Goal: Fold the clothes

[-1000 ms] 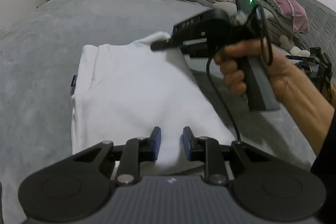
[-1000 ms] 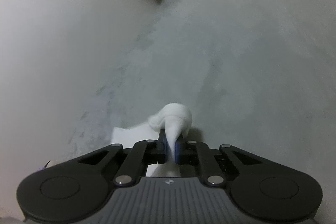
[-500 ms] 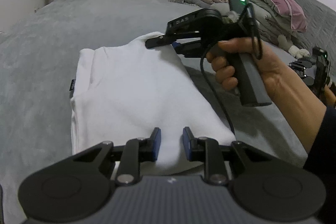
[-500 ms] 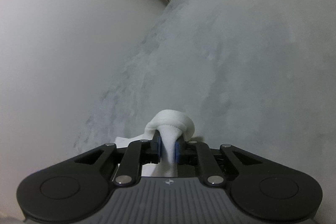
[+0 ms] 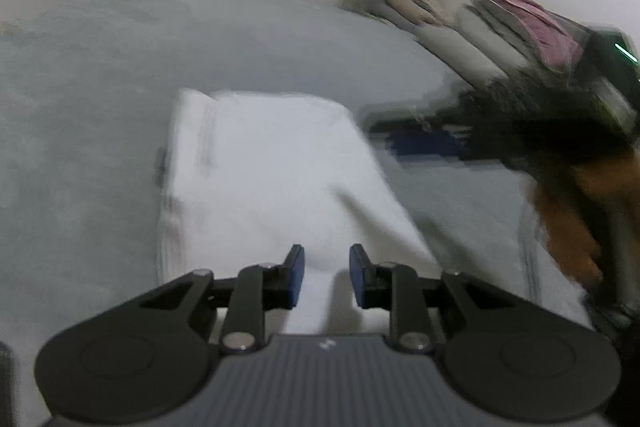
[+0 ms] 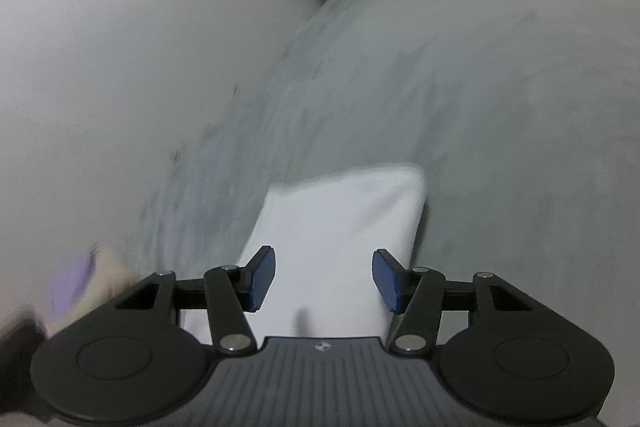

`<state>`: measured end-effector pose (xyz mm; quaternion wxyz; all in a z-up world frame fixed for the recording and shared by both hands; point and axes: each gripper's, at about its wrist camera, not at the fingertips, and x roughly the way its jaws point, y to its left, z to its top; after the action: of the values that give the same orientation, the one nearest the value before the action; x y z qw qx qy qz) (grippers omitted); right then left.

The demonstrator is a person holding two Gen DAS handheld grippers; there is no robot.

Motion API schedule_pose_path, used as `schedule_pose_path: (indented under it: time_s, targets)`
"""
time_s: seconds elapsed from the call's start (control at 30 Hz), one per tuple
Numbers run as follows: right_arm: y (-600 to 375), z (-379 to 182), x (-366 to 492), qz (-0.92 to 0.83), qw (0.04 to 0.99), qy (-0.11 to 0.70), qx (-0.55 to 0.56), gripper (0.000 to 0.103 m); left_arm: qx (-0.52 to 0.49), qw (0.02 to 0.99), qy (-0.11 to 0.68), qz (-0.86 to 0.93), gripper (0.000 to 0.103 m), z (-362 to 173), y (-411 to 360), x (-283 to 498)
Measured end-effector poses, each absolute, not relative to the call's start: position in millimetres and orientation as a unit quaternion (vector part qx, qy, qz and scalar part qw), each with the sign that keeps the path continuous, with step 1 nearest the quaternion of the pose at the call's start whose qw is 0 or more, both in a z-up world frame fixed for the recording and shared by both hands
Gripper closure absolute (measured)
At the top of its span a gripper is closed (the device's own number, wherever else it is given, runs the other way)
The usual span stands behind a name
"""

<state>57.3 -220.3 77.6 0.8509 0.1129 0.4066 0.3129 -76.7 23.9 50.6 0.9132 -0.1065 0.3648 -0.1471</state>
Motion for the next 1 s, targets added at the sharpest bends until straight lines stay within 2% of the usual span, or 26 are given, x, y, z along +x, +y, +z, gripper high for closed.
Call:
schedule_pose_path:
  time_s: [0.17, 0.37, 0.47, 0.6, 0.67, 0.73, 1.0]
  targets:
    - [-207.3, 67.7, 9.8, 0.338, 0.841, 0.419, 0.062, 0.049, -0.141, 0.91, 0.371, -0.12, 0.075, 46.1, 48.2, -64.4]
    - [-186.7, 51.7, 3.3, 0.336, 0.852, 0.401, -0.035, 0.048, -0.173, 0.901, 0.38, -0.114, 0.075, 34.6, 56.4, -58.7]
    - [-175.3, 62.6, -6.4, 0.328, 0.859, 0.387, -0.065, 0.048, -0.184, 0.905, 0.37, -0.105, 0.075, 40.6, 63.1, -58.2]
    - [-171.4, 71.4, -17.6, 0.36, 0.849, 0.379, -0.079, 0.048, -0.191, 0.911, 0.349, -0.108, 0.064, 49.3, 67.6, -58.5]
    - [-164.8, 62.8, -22.9, 0.362, 0.843, 0.379, -0.117, 0.047, -0.189, 0.905, 0.369, -0.096, 0.066, 42.0, 66.5, -50.4]
    - [-159.6, 57.5, -24.9, 0.359, 0.842, 0.38, -0.132, 0.044, -0.179, 0.903, 0.38, -0.085, 0.073, 37.7, 62.4, -45.9]
    - [-168.3, 66.9, -23.8, 0.35, 0.85, 0.373, -0.126, 0.044, -0.18, 0.909, 0.369, -0.079, 0.072, 44.5, 66.2, -47.6]
